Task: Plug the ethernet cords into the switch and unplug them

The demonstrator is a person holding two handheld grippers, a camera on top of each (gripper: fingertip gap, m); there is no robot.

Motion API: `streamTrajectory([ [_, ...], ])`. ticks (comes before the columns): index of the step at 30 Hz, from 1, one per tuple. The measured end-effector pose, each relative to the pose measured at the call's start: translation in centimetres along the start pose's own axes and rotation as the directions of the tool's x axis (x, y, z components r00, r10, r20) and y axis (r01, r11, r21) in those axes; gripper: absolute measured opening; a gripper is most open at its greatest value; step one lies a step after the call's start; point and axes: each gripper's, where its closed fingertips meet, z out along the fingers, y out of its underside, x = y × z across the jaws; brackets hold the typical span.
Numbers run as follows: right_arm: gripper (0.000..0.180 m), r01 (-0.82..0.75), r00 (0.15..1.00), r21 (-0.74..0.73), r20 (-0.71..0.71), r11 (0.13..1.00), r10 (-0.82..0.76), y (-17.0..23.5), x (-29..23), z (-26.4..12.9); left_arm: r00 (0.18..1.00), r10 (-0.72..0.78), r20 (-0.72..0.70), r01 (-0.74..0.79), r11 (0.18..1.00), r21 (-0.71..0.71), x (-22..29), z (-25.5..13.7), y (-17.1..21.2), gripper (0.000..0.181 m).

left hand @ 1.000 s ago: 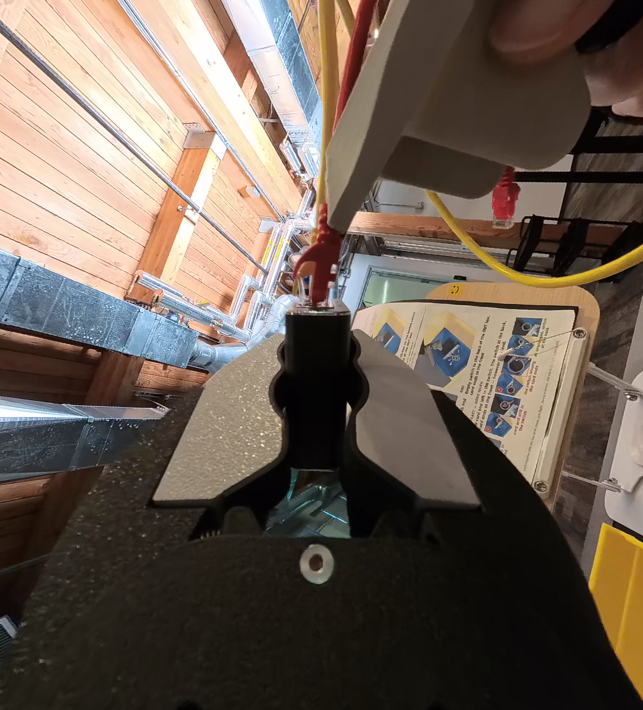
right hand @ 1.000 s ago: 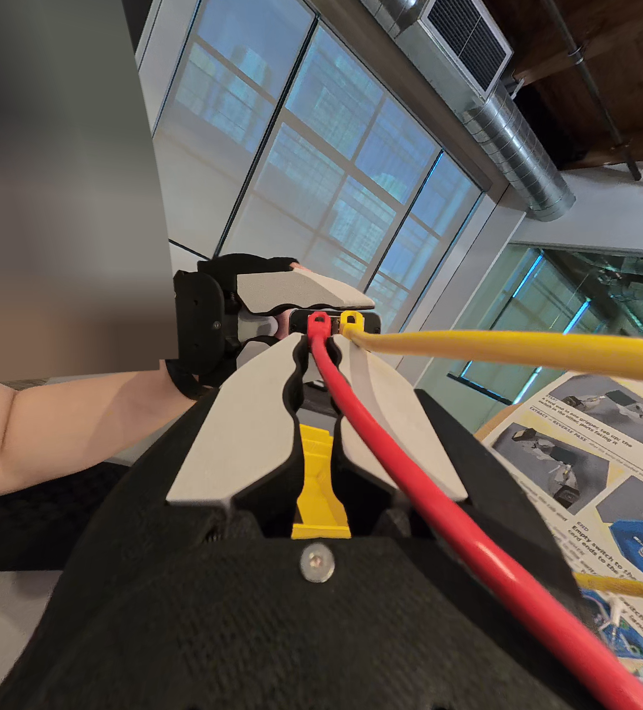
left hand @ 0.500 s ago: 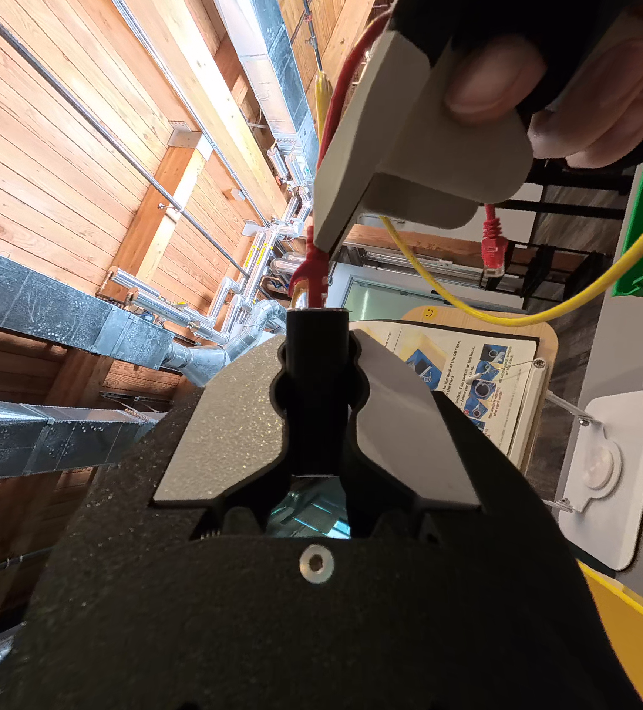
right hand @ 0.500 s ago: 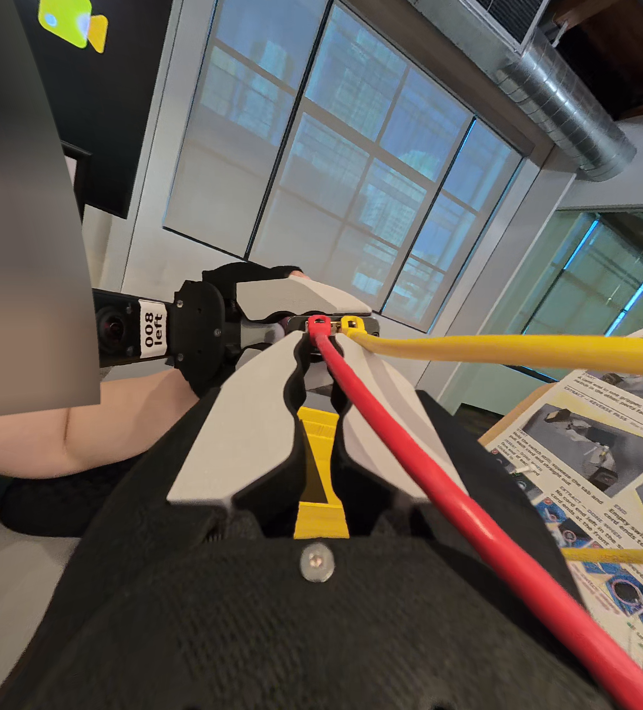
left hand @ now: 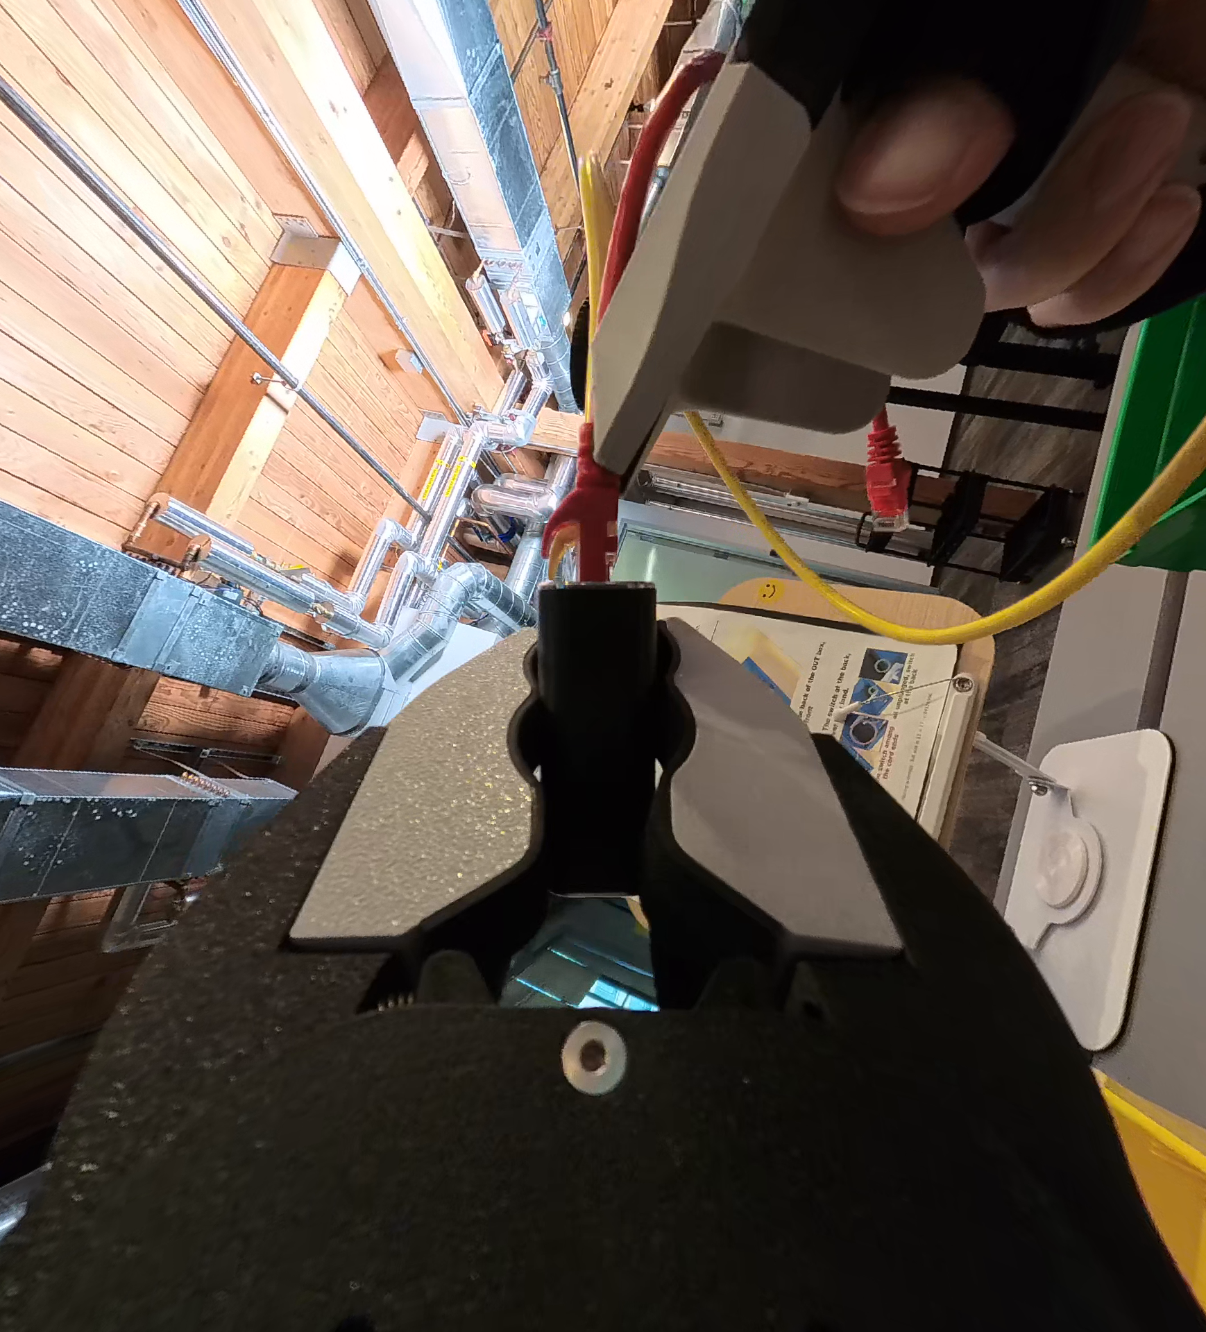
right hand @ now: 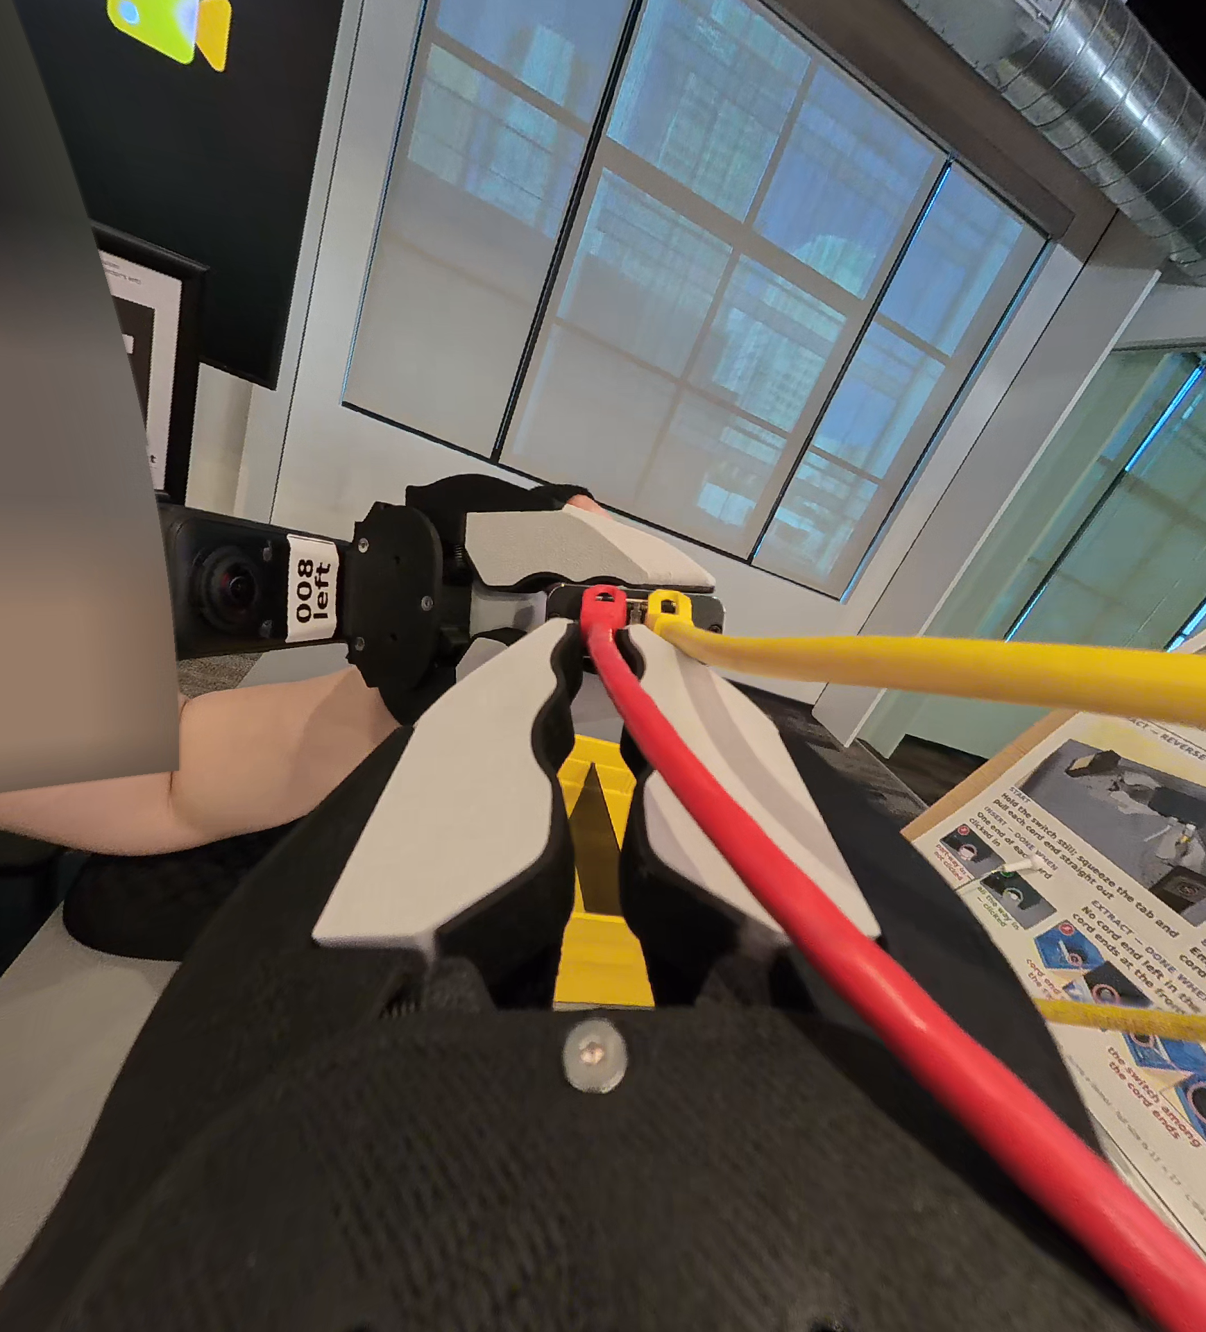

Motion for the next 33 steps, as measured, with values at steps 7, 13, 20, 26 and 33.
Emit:
streamTrajectory([
  [7,0.011,-0.019,1.000,-0.029,0.014,0.999,0.019,0.3,0.1,-0.2,1.000,-0.010,-0.017,0.010,1.000,-0.005,0.4,0.2,0.0,0.025],
  [13,0.011,-0.029,0.999,-0.039,0.024,0.999,0.030,0.5,0.1,-0.3,1.000,-0.018,-0.025,0.018,1.000,-0.003,0.7,0.3,-0.2,0.024],
  [20,0.011,-0.032,0.999,-0.045,0.022,0.999,0.033,0.8,0.3,-0.3,0.999,-0.019,-0.030,0.019,1.000,-0.009,0.9,0.5,0.0,0.025],
  [26,0.010,-0.142,0.990,-0.006,-0.012,0.990,0.142,1.4,2.2,-0.3,0.995,0.021,-0.094,-0.028,0.996,-0.080,1.7,1.4,1.2,0.027],
  [33,0.010,-0.493,0.870,0.021,0.033,0.870,0.493,6.1,5.5,-0.7,0.964,-0.062,-0.257,0.008,0.978,-0.207,6.2,2.8,4.0,0.032],
])
